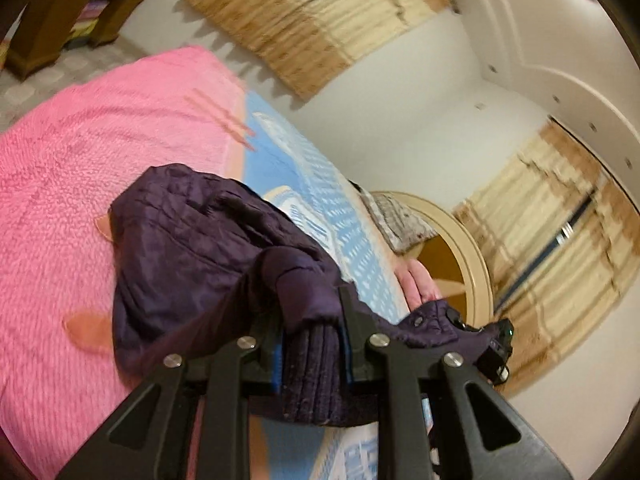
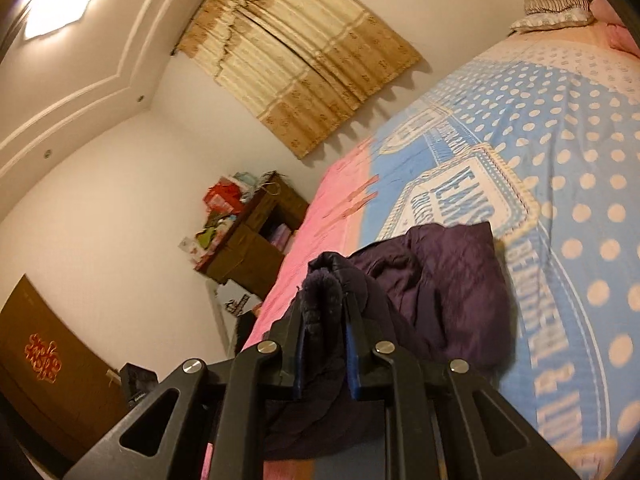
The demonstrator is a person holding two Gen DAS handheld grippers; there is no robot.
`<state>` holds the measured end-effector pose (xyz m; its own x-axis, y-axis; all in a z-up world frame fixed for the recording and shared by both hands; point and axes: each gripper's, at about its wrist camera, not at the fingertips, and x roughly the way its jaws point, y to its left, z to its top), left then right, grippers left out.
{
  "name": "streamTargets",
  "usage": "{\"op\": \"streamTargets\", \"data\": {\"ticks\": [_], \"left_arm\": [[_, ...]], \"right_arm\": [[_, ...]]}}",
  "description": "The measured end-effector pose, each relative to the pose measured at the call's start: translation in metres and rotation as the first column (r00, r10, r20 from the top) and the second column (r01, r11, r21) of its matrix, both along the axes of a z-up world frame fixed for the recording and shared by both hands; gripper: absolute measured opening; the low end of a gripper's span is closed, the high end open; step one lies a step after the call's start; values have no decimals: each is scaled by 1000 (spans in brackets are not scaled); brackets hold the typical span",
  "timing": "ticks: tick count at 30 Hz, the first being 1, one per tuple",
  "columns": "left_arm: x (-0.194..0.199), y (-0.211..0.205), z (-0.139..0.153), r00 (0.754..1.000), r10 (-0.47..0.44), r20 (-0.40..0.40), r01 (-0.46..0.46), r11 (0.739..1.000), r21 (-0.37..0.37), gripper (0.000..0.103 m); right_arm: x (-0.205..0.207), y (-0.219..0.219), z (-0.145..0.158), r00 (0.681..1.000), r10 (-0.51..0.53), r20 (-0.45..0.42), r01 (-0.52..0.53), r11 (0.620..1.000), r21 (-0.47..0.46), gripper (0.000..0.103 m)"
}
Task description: Fold large clothes
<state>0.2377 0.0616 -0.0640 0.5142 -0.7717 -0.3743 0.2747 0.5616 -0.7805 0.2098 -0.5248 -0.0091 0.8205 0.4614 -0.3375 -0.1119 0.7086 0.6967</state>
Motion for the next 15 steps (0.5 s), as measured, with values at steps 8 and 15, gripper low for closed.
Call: {"op": "streamTargets", "data": {"ticks": [8, 15], "left_arm": [[88, -22, -32, 992, 24, -122, -14, 997, 78, 22], [153, -36, -97, 967, 62, -246, -32, 992, 122, 22]], "right_arm": [[101, -14, -23, 992, -81, -94, 78, 996, -35, 11], [172, -14, -87, 973, -102, -208, 72, 987, -145, 15]]}}
